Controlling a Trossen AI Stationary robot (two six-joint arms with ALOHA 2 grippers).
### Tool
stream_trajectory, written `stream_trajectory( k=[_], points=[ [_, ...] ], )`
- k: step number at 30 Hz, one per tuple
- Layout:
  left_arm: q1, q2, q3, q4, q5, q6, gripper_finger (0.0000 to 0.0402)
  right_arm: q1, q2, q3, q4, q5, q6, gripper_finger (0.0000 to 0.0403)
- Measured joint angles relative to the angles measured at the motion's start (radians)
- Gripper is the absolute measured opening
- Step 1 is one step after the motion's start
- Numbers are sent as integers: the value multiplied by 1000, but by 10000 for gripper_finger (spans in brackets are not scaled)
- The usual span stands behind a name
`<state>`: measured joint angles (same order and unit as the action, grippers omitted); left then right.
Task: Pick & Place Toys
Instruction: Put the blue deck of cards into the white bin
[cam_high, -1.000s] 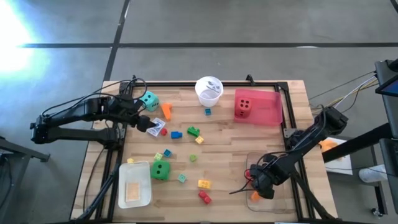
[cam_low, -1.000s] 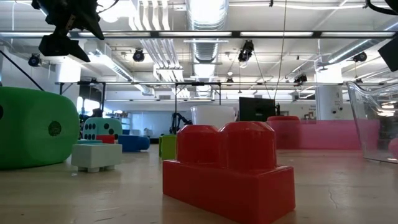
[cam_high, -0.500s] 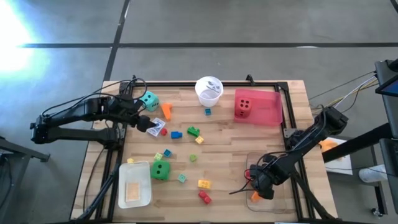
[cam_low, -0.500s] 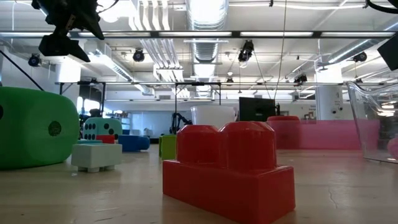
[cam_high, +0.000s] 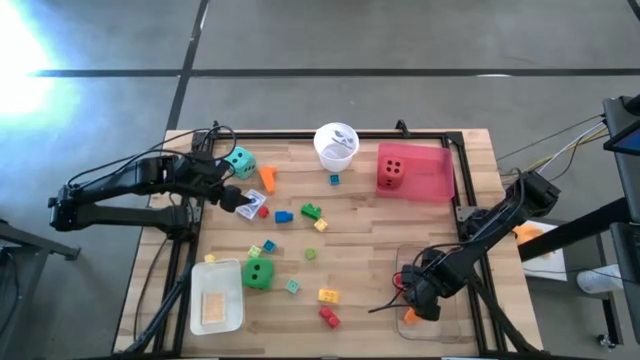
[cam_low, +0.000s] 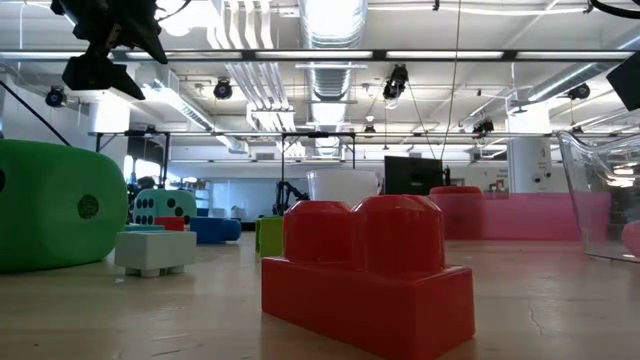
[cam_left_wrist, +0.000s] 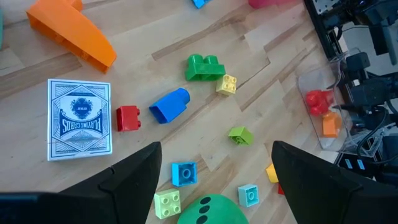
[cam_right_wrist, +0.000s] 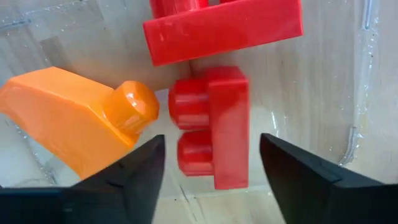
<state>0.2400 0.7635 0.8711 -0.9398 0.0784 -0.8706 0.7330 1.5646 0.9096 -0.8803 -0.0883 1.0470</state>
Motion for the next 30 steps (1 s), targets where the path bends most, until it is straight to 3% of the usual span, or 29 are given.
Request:
stream_trajectory(
  k=[7, 16, 26, 30],
  points=[
    [0, 0, 0, 0, 0, 0, 307, 0, 0, 0, -2, -1, 16, 314],
    [0, 0, 0, -1, 0, 0, 307, 0, -12, 11, -3, -49, 102, 324],
    [0, 65, 0, -4, 1, 37, 307, 17, -27, 185, -107, -35, 155, 324],
    [0, 129, 0, -3, 30, 53, 307, 19, -27, 302, -172, 35, 205, 324]
  ],
)
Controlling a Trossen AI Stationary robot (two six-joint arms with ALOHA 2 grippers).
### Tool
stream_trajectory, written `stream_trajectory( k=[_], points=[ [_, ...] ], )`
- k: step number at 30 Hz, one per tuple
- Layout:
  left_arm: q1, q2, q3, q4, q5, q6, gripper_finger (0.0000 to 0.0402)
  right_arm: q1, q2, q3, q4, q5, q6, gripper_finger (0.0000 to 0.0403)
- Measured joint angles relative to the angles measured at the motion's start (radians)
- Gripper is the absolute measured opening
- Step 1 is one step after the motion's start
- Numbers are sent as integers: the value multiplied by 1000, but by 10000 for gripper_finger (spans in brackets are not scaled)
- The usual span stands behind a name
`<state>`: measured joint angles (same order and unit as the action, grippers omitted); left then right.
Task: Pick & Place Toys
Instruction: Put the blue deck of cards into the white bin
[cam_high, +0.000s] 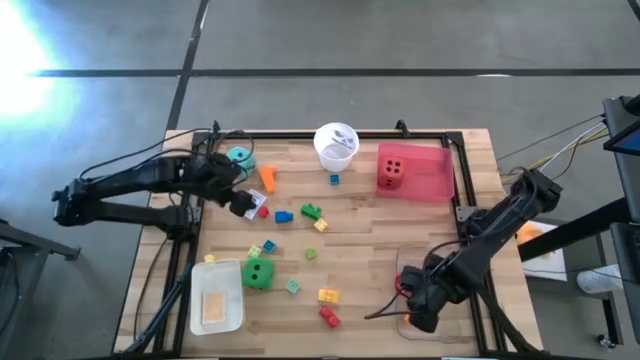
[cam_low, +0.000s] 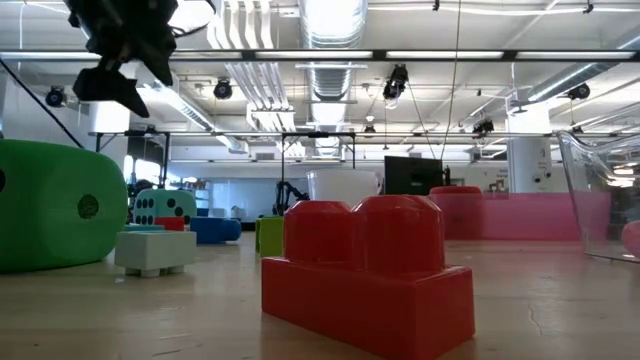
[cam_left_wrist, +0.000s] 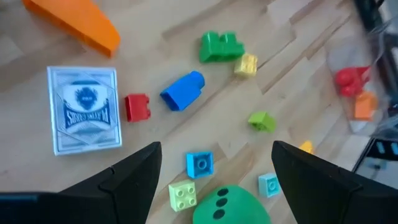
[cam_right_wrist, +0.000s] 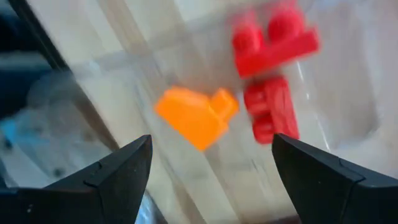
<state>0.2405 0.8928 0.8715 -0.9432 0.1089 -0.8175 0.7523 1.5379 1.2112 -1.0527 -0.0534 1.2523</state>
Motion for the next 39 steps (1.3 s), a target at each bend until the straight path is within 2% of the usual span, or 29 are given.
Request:
stream_trajectory(
  k=[5, 8, 10, 15, 19, 25, 31, 39],
  points=[
    [10, 81, 0, 0, 15, -2, 307, -4, 0, 145, -105, 235, 57, 324],
    [33, 129, 0, -1, 14, 3, 307, -11, 0, 186, -147, 395, 93, 324],
    [59, 160, 0, -8, 15, 1, 307, -25, 0, 191, -145, 445, 102, 324],
    [147, 241, 0, -52, -3, 12, 307, -80, 7, 172, -144, 454, 86, 324],
    [194, 318, 0, -132, -50, 93, 304, -112, 17, 168, -140, 483, 66, 324],
    [203, 410, 0, -142, -144, 174, 275, -121, 21, 168, -141, 561, 45, 324],
    [203, 458, 0, -142, -151, 238, 241, -121, 21, 167, -144, 573, 22, 324],
    [203, 486, -7, -121, -140, 244, 237, -121, 21, 163, -147, 578, 0, 324]
  ],
)
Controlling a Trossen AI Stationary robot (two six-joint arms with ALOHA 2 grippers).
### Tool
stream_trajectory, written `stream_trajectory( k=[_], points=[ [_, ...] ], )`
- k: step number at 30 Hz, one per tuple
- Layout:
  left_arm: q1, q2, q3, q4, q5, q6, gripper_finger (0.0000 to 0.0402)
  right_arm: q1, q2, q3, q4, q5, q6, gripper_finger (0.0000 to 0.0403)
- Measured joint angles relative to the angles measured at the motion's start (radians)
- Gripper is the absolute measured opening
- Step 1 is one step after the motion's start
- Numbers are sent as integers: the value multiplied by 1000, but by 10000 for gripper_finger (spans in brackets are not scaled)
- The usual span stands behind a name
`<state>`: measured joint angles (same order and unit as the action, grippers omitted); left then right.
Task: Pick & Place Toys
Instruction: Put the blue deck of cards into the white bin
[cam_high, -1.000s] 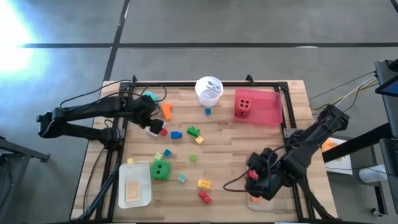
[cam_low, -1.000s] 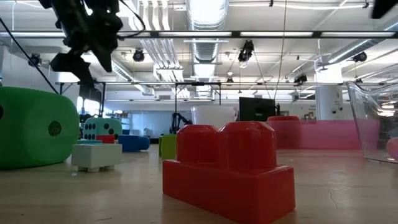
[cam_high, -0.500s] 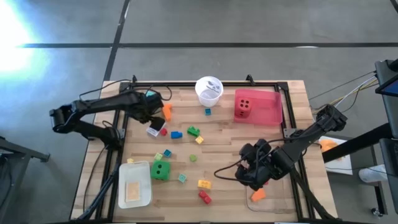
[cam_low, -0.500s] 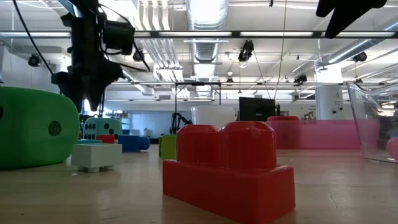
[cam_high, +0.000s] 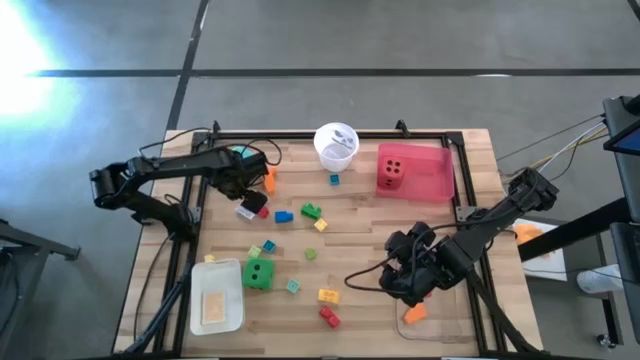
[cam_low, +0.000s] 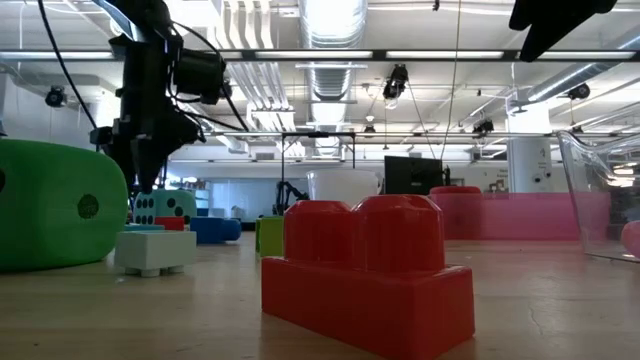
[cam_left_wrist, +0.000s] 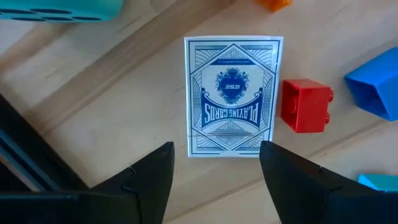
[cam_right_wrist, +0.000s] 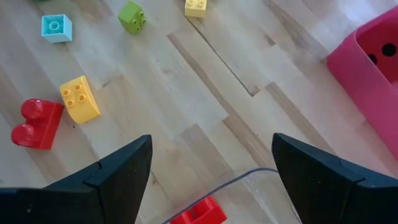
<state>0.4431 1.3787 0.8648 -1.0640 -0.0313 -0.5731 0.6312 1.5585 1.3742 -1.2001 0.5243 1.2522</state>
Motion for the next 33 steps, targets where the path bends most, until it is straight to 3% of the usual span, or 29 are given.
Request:
stream_trajectory(
  k=[22, 33],
  points=[
    [-2, -1, -69, 18, 28, 38, 238, 1, 0, -50, 0, 2, -15, 324],
    [-8, -2, -66, 81, 28, 45, 304, 0, 0, -51, 1, 2, -24, 324]
  ],
)
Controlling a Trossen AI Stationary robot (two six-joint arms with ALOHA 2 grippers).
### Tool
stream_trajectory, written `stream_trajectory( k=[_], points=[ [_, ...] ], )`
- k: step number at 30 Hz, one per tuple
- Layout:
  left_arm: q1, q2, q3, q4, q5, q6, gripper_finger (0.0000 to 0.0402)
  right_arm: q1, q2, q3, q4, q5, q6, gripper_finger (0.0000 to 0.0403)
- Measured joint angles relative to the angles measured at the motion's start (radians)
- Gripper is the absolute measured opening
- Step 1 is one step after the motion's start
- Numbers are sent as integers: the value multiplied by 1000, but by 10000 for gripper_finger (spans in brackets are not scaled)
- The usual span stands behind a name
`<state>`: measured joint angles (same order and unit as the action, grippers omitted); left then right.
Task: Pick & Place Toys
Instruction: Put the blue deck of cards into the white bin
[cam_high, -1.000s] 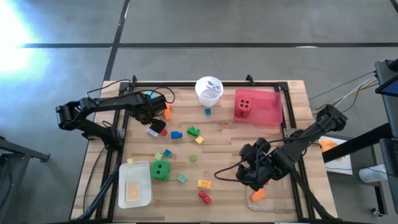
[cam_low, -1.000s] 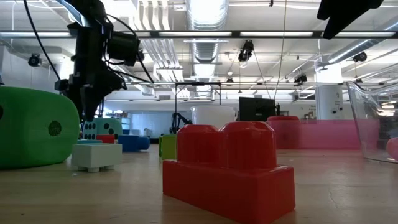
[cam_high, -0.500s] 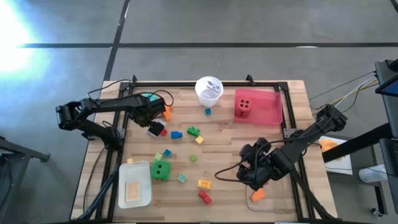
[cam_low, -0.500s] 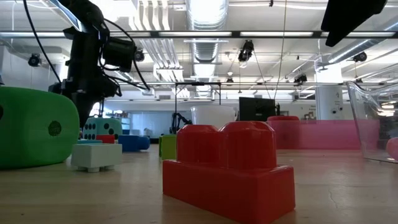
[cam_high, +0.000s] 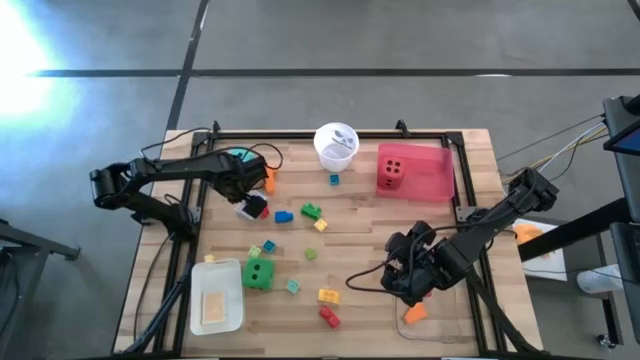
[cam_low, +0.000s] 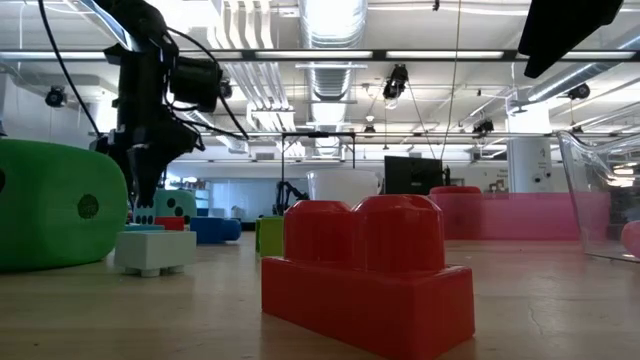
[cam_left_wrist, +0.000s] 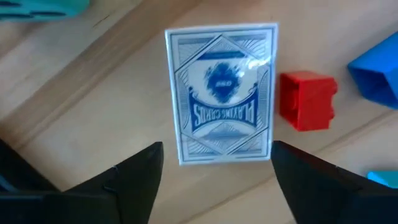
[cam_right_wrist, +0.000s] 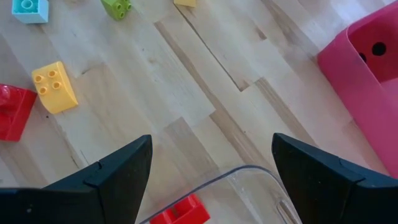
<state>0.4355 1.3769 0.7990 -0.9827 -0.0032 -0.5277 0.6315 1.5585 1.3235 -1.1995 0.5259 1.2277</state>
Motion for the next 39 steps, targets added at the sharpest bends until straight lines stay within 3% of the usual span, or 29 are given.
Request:
stream_trajectory(
  k=[10, 17, 39],
  points=[
    [0, 0, -2, -1, 8, 38, 396, 0, 0, 0, 0, -1, 2, 324],
    [-3, 0, -7, 7, 30, 33, 374, 0, 0, 0, 0, -1, 0, 324],
    [-12, 66, -67, 103, 40, -34, 372, 0, 0, 0, 0, -1, -5, 324]
  ],
)
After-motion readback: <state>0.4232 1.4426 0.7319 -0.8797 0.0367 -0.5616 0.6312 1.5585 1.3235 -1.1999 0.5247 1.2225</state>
